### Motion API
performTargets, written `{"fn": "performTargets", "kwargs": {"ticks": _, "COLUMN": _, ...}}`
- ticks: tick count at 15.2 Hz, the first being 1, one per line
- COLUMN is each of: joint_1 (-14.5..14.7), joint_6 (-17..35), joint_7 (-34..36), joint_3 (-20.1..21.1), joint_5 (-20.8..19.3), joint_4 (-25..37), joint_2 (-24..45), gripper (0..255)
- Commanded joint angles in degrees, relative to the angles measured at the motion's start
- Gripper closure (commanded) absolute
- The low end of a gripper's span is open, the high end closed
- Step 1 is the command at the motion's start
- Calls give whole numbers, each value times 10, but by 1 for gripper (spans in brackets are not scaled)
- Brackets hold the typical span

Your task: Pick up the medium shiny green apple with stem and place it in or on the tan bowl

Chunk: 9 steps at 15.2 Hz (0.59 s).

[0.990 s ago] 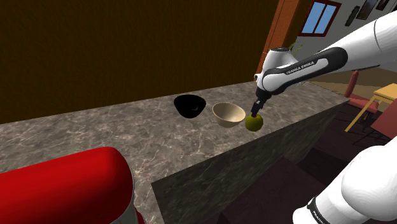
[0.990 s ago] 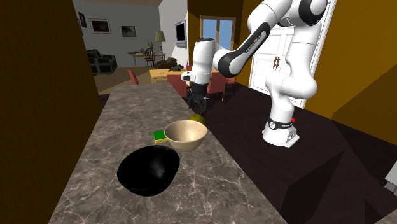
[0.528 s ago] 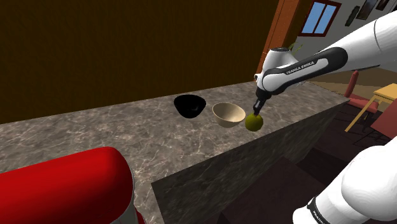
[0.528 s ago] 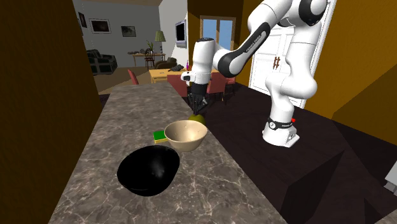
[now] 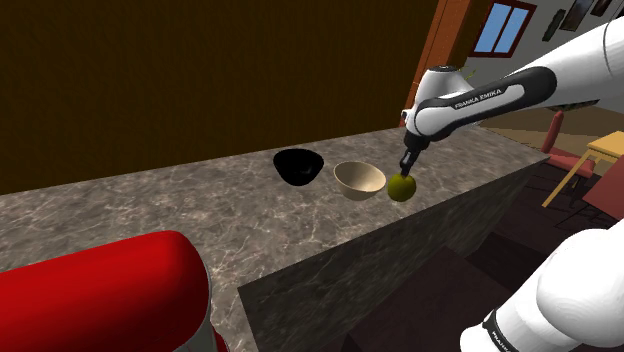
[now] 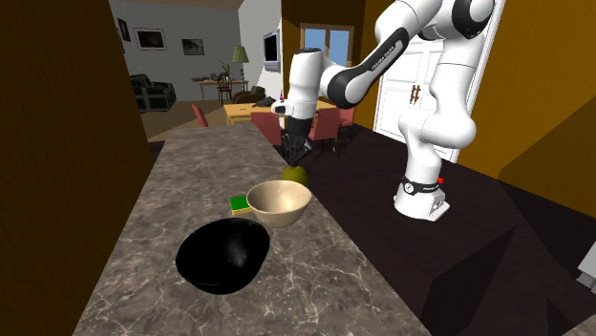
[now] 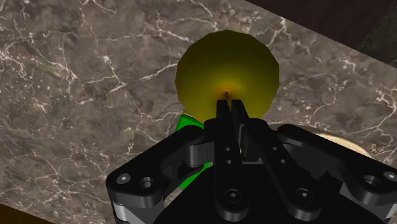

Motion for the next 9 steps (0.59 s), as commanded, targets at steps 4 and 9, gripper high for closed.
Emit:
{"fn": "performTargets", "kwargs": {"ticks": 4, "joint_1": 1, "joint_6": -41, "joint_7": -4, "joint_3": 3, "joint_5": 2, "joint_4": 21, "joint_2": -21, "gripper": 255}}
{"fn": "performTargets", "kwargs": {"ticks": 9, "joint_1": 2, "joint_6": -82, "joint_7": -8, "joint_3": 6, "joint_5": 4, "joint_4": 45, "joint_2": -38, "gripper": 255}}
